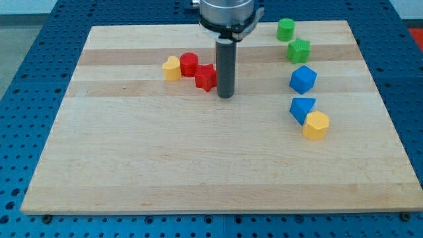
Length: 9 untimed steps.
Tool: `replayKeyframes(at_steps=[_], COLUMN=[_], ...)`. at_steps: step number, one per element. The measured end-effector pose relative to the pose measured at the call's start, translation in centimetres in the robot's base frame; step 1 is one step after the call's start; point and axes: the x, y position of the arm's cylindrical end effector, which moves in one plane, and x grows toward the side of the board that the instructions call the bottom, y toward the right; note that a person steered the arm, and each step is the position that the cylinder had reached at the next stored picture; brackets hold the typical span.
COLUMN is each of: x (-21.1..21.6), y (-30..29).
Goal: Slide the yellow hexagon into a group of blocks
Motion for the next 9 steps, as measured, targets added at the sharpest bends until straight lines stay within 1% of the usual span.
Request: replayKeyframes(at_steps=[3, 4, 5, 6, 7, 8, 9], x=[-0.5, 1.2, 6.0, 11.2, 12.1, 12.1, 14.0], y=[-7.6, -8.2, -5.8, -0.6, 7.0, 14.6, 18.8])
